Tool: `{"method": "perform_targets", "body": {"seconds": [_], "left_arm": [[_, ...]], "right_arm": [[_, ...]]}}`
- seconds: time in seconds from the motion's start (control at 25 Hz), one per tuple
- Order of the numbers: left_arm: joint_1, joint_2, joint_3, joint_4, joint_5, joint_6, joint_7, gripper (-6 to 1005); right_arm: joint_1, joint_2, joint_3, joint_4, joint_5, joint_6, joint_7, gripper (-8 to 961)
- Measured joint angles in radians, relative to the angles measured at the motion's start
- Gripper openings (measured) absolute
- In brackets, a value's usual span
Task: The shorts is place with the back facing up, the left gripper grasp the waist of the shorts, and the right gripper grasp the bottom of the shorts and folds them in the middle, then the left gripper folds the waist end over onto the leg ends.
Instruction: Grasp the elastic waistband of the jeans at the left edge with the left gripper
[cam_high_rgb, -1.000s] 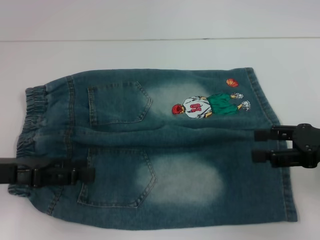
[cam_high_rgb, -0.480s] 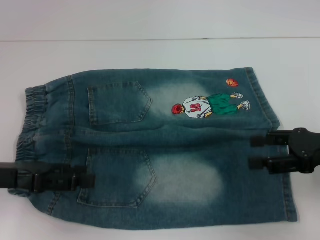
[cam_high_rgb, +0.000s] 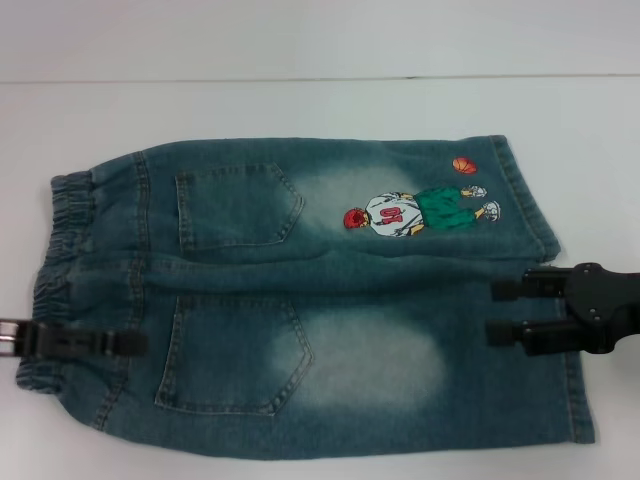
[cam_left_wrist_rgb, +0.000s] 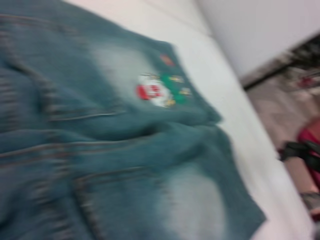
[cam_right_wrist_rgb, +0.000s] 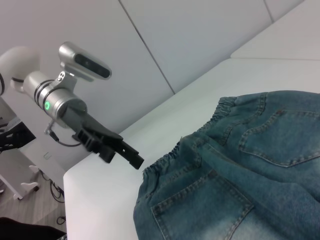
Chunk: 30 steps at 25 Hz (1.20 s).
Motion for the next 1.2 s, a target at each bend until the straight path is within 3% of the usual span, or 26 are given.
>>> {"method": "perform_targets", "body": {"seconds": [0.24,0.48,1.2], "left_arm": [[-0.033,0.027,-0.03,0.049,0.16,-0.098,-0.211,841],[-0.07,0.035,-0.023,0.051,0.309,-0.164,-0.296,841],[-0.088,0.046,-0.025,0.053,0.394,-0.208,-0.34,840]], "right_arm": [[0.0,0.007,-0.011,-0.001,-0.001,0.01,-0.001,850],[0.002,0.011,-0.032,-0.002,-0.001,0.016,0.004,850],[0.021,0.013,-0.039,0.0,-0.001,0.017,0.003,851]]}}
